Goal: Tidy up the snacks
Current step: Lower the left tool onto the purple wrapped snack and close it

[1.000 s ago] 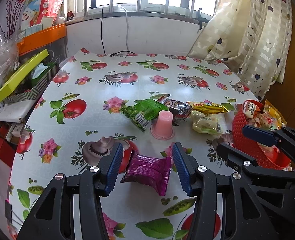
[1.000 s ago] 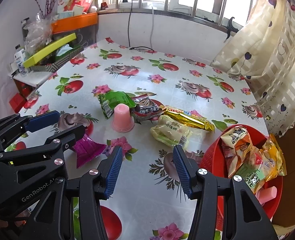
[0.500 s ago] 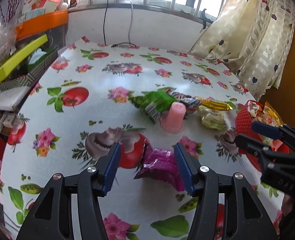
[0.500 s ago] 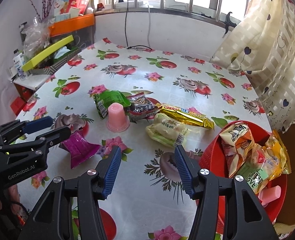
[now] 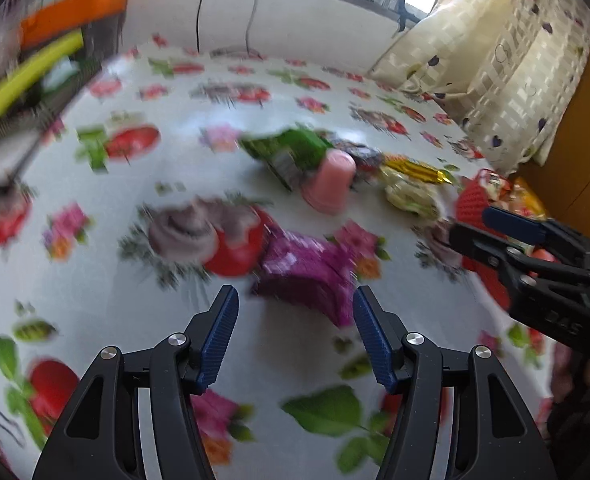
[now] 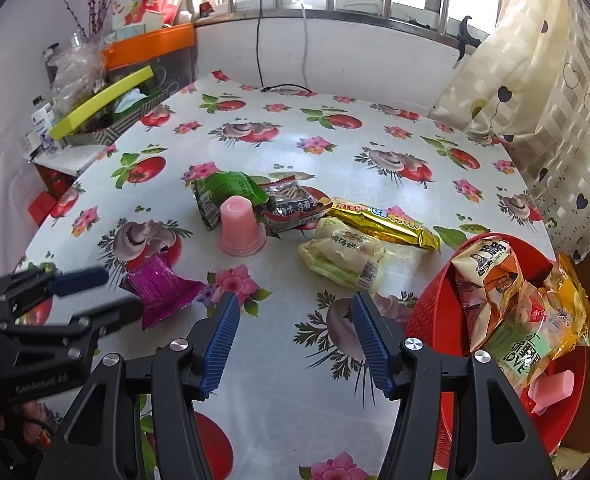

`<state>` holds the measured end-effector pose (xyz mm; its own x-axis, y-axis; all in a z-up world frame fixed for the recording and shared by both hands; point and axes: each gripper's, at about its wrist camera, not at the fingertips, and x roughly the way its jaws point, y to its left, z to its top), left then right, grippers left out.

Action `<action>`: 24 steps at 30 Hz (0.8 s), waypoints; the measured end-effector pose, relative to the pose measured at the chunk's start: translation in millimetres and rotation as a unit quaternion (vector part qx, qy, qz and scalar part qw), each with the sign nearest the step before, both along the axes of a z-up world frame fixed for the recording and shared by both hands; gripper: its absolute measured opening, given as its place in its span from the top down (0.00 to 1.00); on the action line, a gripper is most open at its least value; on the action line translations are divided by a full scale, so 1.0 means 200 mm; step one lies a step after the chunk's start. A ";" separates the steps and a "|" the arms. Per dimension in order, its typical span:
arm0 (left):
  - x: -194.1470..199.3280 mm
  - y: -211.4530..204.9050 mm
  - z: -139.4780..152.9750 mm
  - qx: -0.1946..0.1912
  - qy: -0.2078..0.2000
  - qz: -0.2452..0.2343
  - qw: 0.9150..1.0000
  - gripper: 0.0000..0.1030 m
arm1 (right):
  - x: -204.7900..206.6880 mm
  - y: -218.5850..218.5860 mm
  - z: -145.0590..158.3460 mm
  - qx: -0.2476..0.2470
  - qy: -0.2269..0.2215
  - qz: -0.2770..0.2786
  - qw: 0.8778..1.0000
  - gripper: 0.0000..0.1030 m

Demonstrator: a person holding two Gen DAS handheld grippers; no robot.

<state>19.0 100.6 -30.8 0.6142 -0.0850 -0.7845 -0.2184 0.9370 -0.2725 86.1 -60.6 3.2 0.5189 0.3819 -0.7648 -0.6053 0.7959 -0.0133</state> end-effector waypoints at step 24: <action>0.26 0.02 -0.10 0.055 0.005 0.019 0.998 0.59 | 0.07 0.00 0.00 0.027 0.006 -0.004 1.000 0.45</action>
